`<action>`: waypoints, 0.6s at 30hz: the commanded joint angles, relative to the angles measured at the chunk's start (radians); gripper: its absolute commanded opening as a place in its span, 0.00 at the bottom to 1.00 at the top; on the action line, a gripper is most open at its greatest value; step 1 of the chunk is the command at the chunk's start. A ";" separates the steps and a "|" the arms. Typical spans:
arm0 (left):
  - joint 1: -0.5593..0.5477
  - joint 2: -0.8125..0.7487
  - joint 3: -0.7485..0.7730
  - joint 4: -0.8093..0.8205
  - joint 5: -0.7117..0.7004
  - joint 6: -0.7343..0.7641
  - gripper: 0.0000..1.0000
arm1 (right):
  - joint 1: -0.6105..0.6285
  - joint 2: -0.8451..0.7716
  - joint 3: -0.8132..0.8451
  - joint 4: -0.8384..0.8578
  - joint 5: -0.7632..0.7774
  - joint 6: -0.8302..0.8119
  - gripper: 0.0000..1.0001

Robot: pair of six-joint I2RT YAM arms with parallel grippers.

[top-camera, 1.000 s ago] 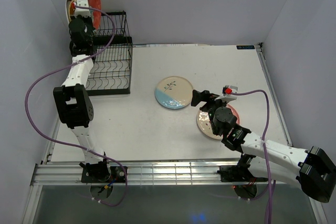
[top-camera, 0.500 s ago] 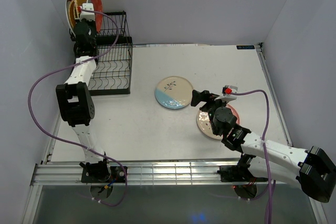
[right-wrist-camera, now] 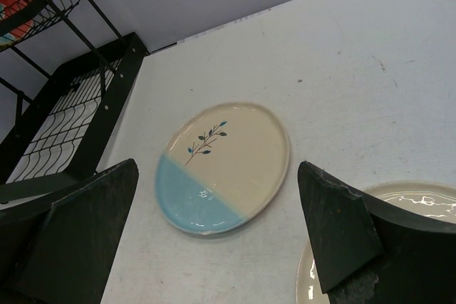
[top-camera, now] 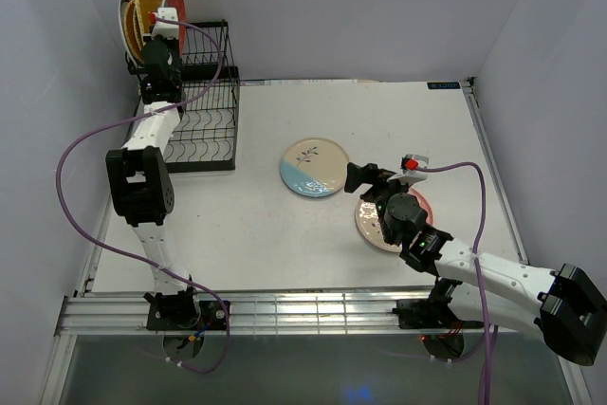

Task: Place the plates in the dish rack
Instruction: Insert the plate into the dish rack.

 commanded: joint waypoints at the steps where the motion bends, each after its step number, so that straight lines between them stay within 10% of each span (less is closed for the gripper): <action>1: -0.013 -0.044 0.014 0.106 -0.015 -0.003 0.01 | 0.001 -0.002 0.024 0.045 0.008 -0.011 0.98; 18: 0.001 -0.027 -0.001 0.103 -0.029 -0.036 0.36 | 0.001 -0.005 0.020 0.045 0.008 -0.012 0.98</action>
